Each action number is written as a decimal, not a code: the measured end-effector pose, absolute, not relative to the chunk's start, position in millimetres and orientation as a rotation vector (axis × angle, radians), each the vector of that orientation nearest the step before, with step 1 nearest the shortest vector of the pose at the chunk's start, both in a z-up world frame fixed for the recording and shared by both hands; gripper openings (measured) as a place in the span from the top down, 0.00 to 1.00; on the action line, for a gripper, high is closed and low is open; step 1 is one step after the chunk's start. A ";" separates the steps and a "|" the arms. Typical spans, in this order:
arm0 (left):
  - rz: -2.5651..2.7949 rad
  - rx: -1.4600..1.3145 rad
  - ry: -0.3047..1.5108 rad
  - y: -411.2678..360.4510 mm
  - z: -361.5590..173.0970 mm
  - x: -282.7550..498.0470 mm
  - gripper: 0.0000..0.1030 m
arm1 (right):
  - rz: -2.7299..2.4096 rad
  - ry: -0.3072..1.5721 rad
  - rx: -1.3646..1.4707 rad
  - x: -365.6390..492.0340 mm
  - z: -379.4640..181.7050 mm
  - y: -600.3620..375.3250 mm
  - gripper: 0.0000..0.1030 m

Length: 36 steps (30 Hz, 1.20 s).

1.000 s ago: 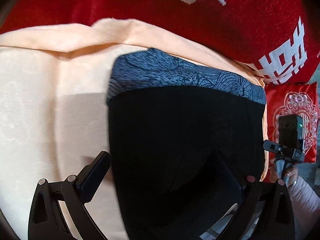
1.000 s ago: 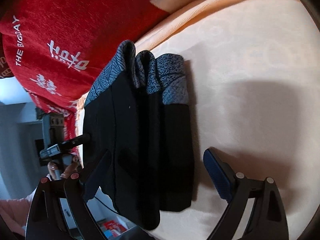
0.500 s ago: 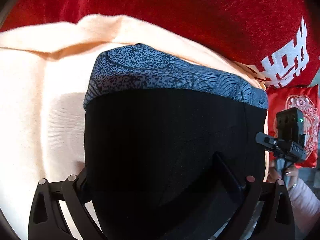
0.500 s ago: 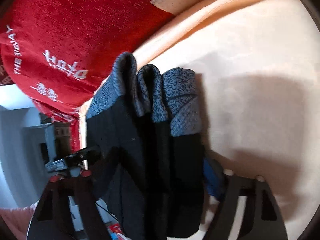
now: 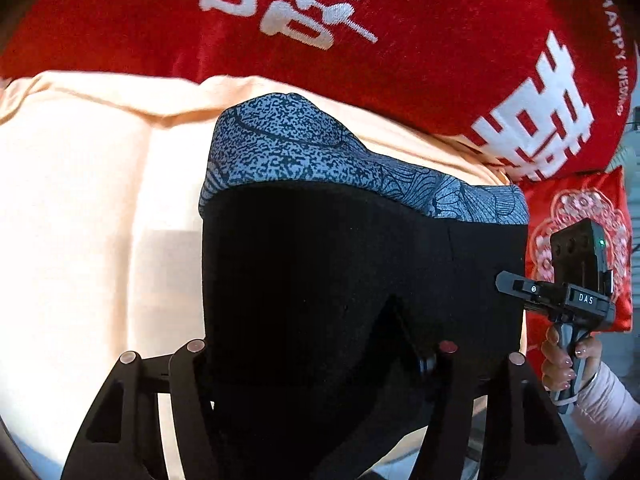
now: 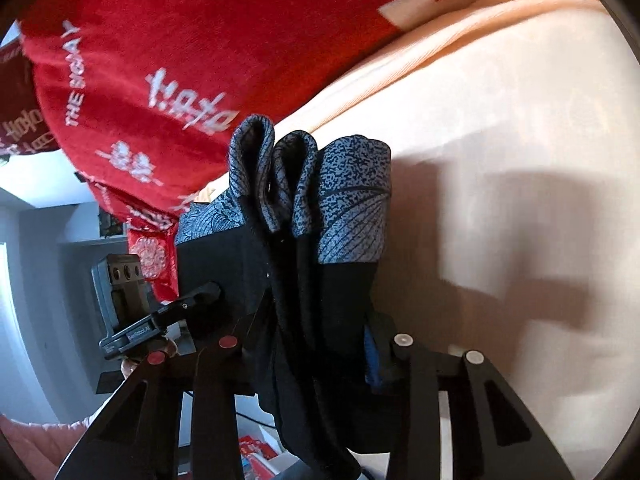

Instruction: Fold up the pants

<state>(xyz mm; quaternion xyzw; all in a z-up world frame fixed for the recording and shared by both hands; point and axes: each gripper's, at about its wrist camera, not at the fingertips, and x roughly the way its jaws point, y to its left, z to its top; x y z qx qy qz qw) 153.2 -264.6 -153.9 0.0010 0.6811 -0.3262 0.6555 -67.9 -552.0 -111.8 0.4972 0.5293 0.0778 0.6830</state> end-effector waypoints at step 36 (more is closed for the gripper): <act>-0.606 0.197 1.482 -115.9 -113.9 60.3 0.04 | -0.245 1.214 0.937 -206.4 -68.6 -431.0 0.29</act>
